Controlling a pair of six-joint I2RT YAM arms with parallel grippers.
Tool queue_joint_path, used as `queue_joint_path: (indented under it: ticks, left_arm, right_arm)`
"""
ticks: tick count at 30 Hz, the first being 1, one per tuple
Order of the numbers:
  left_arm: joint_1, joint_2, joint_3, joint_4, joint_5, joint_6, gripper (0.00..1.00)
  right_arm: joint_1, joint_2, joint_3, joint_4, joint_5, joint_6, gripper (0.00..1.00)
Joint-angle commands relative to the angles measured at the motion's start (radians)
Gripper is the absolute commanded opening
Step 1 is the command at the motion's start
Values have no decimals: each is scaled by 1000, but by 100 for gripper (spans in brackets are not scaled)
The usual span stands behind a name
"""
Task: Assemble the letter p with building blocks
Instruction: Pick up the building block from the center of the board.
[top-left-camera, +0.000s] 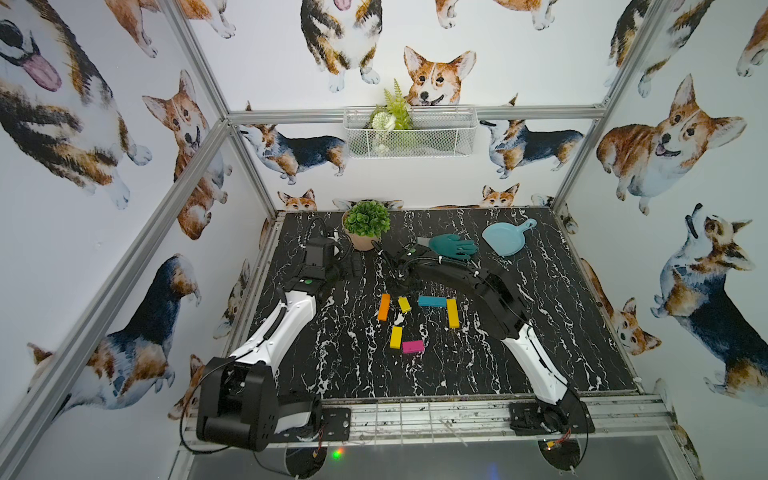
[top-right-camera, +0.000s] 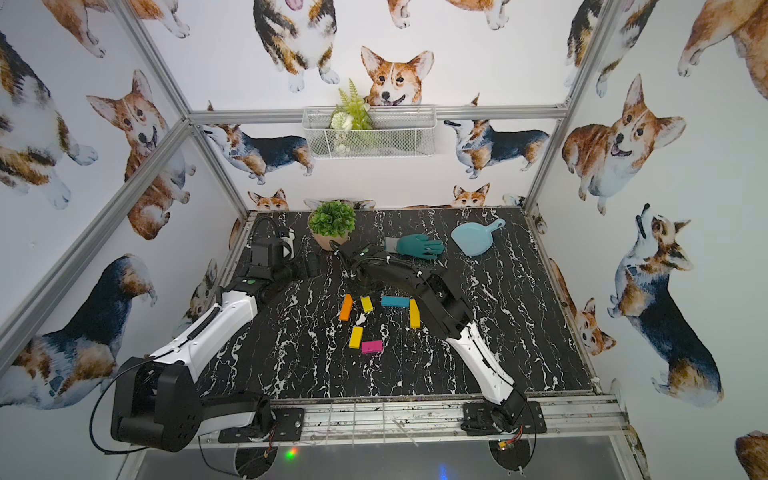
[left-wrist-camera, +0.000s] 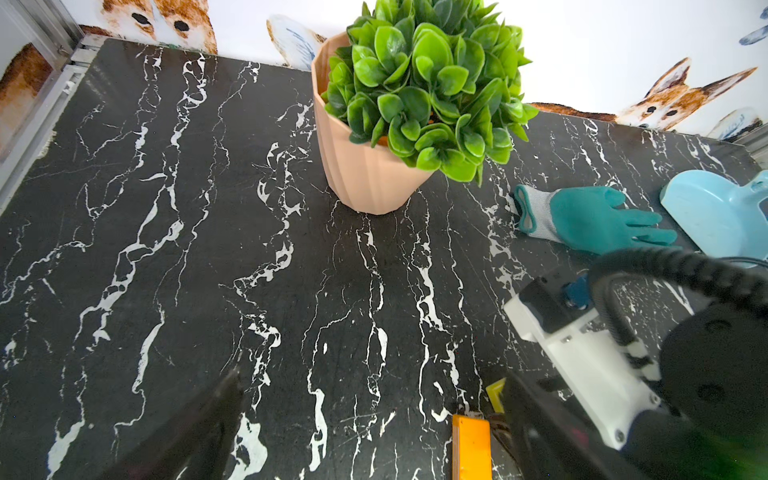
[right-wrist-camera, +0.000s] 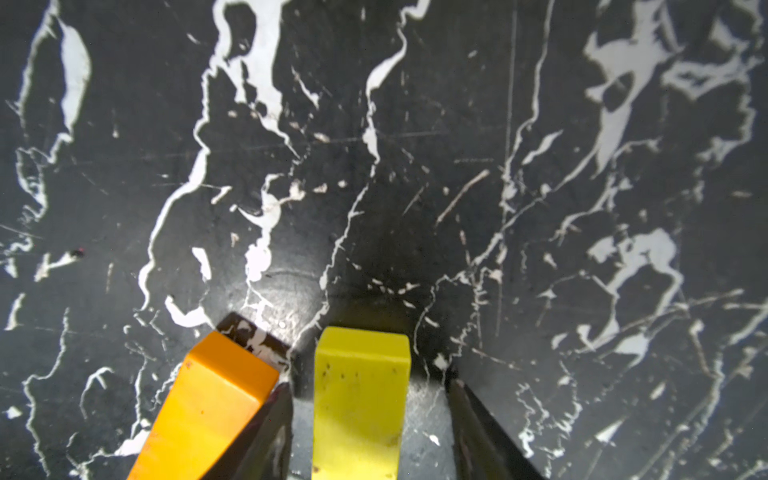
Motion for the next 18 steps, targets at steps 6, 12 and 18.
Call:
queue_joint_path:
  ticks: [6,12,18]
  left_arm:
    - [1,0,4,12,5,2,100]
    - [1,0,2,13,4,2,100]
    - [1,2,4,10,4,2,100]
  right_arm:
    - [17,27,26,-14,29,-28,45]
    - [20,21,26,-10,15,-30,30]
    - [20,-32,14,-1,35,-81,28]
